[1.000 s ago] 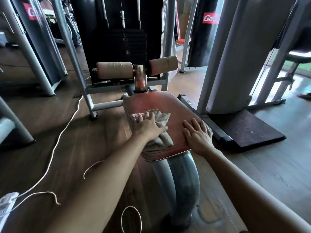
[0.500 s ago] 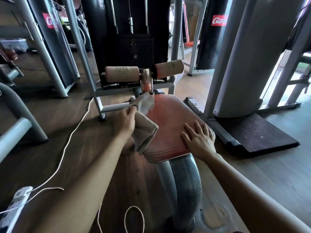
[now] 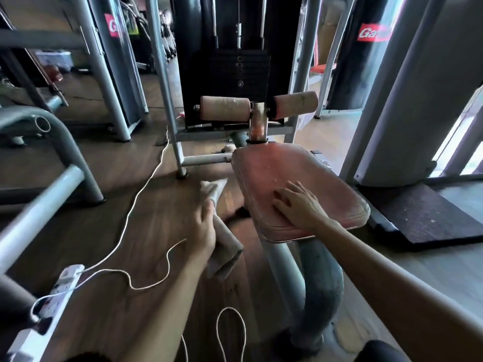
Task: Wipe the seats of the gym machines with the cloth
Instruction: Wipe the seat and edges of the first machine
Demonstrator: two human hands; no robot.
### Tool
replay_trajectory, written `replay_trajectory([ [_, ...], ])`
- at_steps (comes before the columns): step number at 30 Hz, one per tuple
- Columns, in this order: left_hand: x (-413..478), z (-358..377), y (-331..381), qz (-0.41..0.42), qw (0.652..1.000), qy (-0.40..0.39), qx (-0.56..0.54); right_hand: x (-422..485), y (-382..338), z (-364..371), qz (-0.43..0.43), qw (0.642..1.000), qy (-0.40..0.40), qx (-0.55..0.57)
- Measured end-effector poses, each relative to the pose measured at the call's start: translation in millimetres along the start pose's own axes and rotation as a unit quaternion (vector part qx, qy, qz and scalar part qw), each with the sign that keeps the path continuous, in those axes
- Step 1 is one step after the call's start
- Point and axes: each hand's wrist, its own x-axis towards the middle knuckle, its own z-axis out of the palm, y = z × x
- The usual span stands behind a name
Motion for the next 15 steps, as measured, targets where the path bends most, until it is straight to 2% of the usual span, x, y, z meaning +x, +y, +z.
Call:
replay_trajectory([
  [4, -10, 6, -40, -0.002, 0.999, -0.034, 0.025, 3, -9, 13, -0.005, 0.999, 0.025, -0.039],
  [9, -15, 14, -70, 0.005, 0.998, -0.029, 0.055, 4, -4, 19, 0.016, 0.998, 0.004, -0.06],
  [13, -20, 15, -61, 0.04, 0.998, -0.016, 0.043, 3, -4, 21, 0.018, 0.997, 0.03, -0.062],
  [15, -15, 16, -64, 0.091, 0.993, 0.007, 0.075, 3, -5, 19, 0.014, 0.997, 0.044, -0.063],
])
